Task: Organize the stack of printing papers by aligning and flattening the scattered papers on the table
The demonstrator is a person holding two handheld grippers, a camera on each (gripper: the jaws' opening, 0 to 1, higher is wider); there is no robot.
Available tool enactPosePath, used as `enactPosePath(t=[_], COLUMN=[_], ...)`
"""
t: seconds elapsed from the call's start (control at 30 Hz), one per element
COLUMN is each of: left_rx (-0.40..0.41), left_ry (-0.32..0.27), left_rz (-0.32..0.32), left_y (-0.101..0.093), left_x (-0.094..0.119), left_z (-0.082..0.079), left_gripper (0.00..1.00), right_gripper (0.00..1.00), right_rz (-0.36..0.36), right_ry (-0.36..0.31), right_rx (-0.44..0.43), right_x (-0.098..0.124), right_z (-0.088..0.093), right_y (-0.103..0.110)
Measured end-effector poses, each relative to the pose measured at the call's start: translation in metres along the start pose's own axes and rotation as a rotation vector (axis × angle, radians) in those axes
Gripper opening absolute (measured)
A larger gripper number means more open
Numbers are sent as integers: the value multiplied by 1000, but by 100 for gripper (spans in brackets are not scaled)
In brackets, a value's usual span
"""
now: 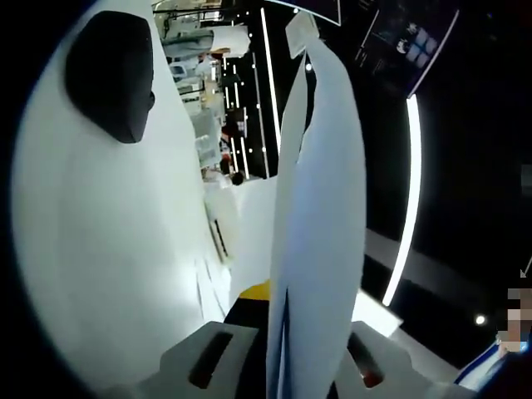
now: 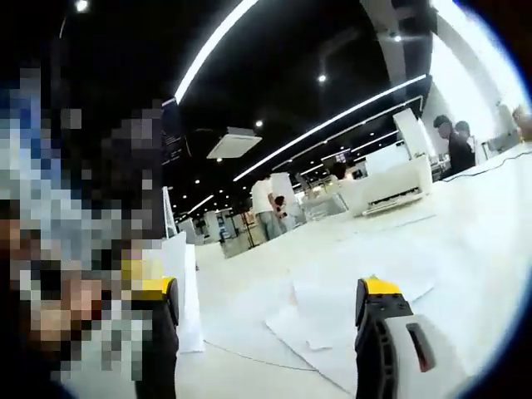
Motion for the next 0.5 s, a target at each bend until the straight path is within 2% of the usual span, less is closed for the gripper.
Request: enactPosePath(t=[0.13, 0.23, 0.5], left_rx=[-3, -5, -4], left_ry=[1, 2, 4], left_rz=[-2, -3, -5], left_y=[1, 1, 1], left_x=[0, 0, 0], left_z=[-1, -1, 1], left_gripper=[6, 6, 6], right_gripper=[85, 85, 85], right_rz=[116, 194, 336], right_ry=[5, 45, 143], right_rx=[57, 134, 223], right_x=[3, 1, -11], right_z=[-6, -8, -12], right_y=[-27, -44, -92])
Point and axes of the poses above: the point that each gripper's makers call its tool centre point, and the gripper's own axes: x roughly backward along the fingers, y roughly to its left, z roughly out of its underside, the point moved 6 cm from there along x, roughly backward along the fingers, and after that the axes turned 10 degrees about y, right-handed, at the moved point
